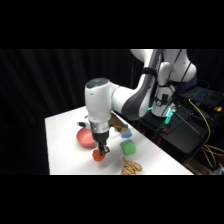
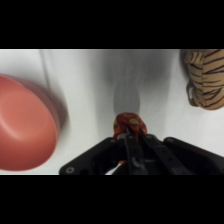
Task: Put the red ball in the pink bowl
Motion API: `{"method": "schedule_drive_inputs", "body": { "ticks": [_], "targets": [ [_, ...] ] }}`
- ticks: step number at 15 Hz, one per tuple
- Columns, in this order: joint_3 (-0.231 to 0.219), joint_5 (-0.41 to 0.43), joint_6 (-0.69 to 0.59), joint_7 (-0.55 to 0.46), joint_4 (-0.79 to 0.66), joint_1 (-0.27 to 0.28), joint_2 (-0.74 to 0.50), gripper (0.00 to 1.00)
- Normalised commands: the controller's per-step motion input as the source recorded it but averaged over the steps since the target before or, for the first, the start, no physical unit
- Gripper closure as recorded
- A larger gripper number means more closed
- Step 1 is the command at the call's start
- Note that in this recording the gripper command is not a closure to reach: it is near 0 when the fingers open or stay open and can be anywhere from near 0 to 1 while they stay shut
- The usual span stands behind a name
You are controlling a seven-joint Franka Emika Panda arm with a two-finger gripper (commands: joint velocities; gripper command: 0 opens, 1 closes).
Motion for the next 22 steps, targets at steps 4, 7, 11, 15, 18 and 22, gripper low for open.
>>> {"method": "schedule_drive_inputs", "body": {
  "ticks": [4,7,11,15,18,22],
  "targets": [
    [-0.064,-0.173,-0.44,0.02,0.09,-0.031,-0.31,0.04],
    [-0.047,-0.094,-0.26,-0.13,0.13,-0.190,-0.13,0.03],
    [-0.062,-0.063,-0.15,-0.14,0.06,-0.197,-0.09,0.03],
    [-0.036,-0.034,-0.10,-0.08,0.09,-0.113,-0.03,0.03],
    [-0.012,0.025,-0.01,-0.09,0.10,-0.079,0.09,0.04],
    [-0.002,0.113,0.13,-0.13,0.07,-0.090,0.13,0.05]
  ]
}}
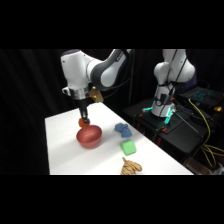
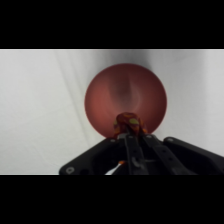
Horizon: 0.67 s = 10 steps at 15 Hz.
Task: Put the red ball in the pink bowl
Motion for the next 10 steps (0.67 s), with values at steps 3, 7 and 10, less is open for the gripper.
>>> {"method": "schedule_drive_inputs", "body": {
  "ticks": [3,7,10],
  "targets": [
    [0.020,0.194,0.24,-0.15,0.06,-0.087,0.13,0.08],
    [0.037,0.182,0.21,-0.11,0.04,-0.037,0.14,0.09],
    [0.040,0.140,0.16,-0.09,0.02,0.004,0.11,0.09]
  ]
}}
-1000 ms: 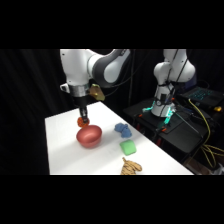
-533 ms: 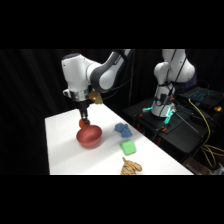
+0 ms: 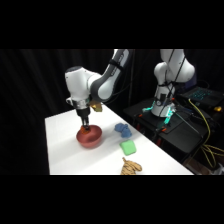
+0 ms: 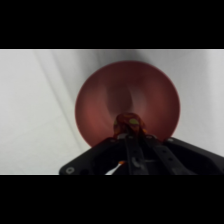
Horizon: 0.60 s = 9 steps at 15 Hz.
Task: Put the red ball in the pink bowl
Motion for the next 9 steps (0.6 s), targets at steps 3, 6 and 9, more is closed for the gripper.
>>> {"method": "schedule_drive_inputs", "body": {
  "ticks": [3,6,9],
  "targets": [
    [0.017,0.112,0.09,-0.09,0.02,0.014,0.03,0.00],
    [-0.031,0.051,-0.03,-0.07,0.03,0.026,-0.06,0.00],
    [-0.039,0.038,-0.16,-0.09,0.07,0.011,-0.08,0.00]
  ]
}}
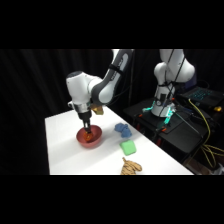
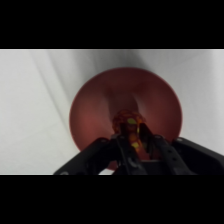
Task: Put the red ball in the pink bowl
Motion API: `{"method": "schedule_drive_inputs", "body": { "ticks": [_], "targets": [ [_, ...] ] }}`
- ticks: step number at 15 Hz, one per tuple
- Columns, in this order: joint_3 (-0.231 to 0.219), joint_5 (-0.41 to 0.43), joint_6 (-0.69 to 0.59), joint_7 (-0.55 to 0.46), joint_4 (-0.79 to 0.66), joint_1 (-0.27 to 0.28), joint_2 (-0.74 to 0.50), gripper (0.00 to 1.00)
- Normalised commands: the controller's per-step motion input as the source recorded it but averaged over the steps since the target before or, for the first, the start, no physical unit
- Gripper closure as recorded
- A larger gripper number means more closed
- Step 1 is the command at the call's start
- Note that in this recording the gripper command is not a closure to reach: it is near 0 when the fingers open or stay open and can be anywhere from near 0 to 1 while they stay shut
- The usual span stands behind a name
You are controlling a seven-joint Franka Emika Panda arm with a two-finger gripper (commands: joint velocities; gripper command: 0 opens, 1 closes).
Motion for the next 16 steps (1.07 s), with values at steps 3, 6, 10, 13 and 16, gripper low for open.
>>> {"method": "schedule_drive_inputs", "body": {
  "ticks": [3,6,10,13,16],
  "targets": [
    [-0.032,0.029,-0.28,-0.10,0.08,0.014,-0.16,0.00],
    [-0.042,-0.016,-0.41,-0.08,0.06,0.042,-0.33,0.00],
    [-0.012,-0.007,-0.51,-0.09,0.10,0.034,-0.42,0.00],
    [0.010,-0.006,-0.42,-0.09,0.11,0.019,-0.37,0.00],
    [0.014,-0.014,-0.26,-0.08,0.08,0.003,-0.22,0.00]
  ]
}}
